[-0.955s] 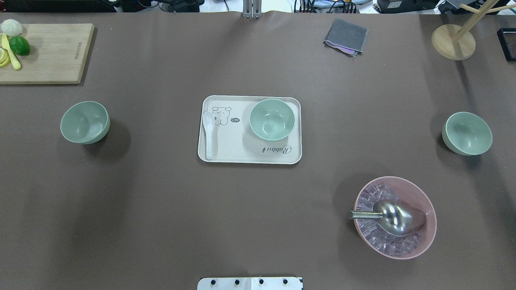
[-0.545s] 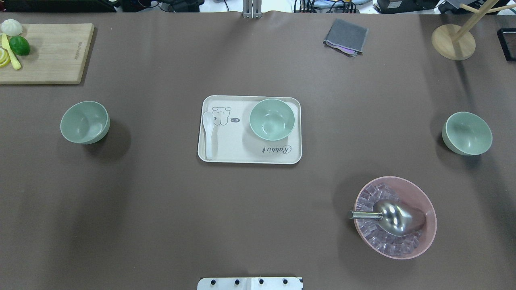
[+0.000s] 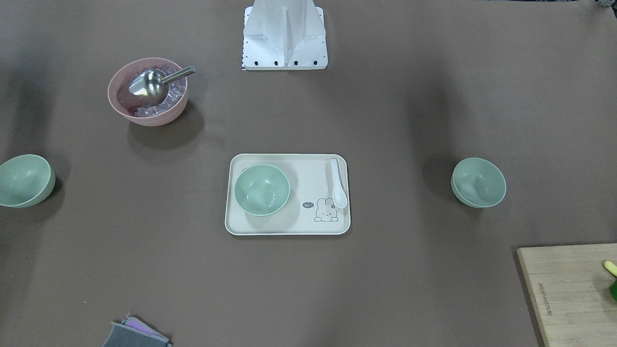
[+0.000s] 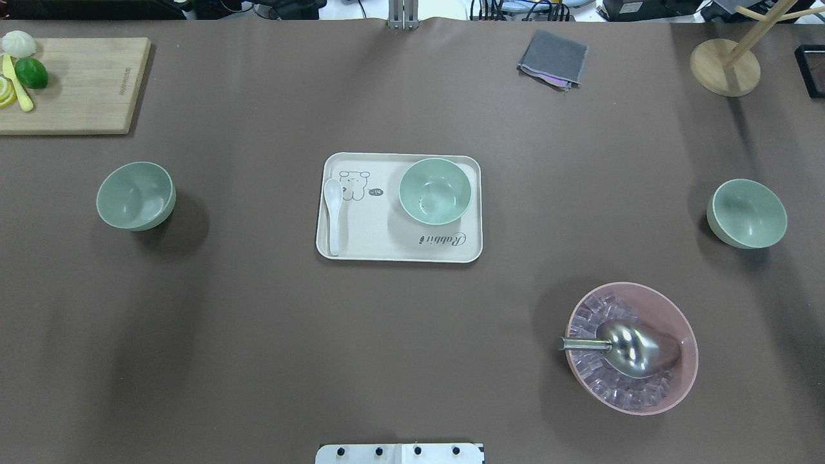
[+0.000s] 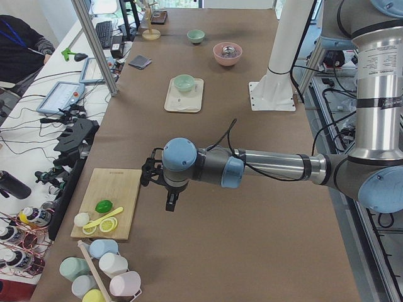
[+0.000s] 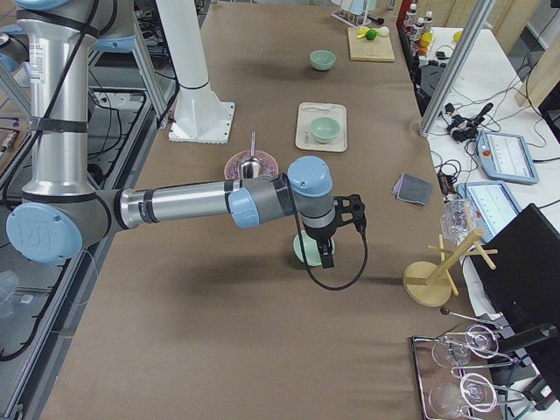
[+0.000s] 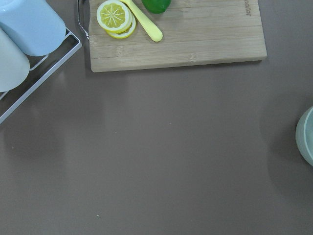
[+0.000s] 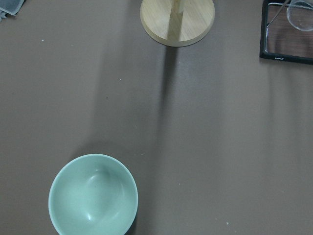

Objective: Stack green bowls together

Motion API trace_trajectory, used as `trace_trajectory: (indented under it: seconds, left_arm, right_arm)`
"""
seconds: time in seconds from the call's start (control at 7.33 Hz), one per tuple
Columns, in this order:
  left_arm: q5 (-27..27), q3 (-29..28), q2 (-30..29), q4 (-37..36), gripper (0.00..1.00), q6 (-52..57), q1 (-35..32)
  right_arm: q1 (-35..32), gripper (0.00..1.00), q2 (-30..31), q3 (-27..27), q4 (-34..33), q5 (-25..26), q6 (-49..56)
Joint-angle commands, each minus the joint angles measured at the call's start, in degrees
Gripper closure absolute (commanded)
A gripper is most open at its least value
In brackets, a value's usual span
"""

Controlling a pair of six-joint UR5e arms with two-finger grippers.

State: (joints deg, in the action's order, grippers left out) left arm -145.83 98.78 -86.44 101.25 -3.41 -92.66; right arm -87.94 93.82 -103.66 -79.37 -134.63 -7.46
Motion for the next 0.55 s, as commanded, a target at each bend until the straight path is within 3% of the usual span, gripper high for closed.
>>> trace_trajectory:
  seconds: [0.0,0.27,0.41]
  left_arm:
    - [-1.21,-0.08,-3.9,1.58,0.01,-8.68,3.52]
    - [-0.34,-0.6,-6.62,1.58,0.01,-14.57,9.13]
    - [4.28,-0.35,-7.94,1.67,0.01,-21.48,12.73]
  right_arm:
    - [3.38,0.0,-2.66,0.12,-0.43,0.07,-1.75]
    - [6.29,0.0,-3.28,0.21,0.01,1.64,-8.68]
    - [6.9,0.0,-3.38,0.3,-0.08,3.04,-10.36]
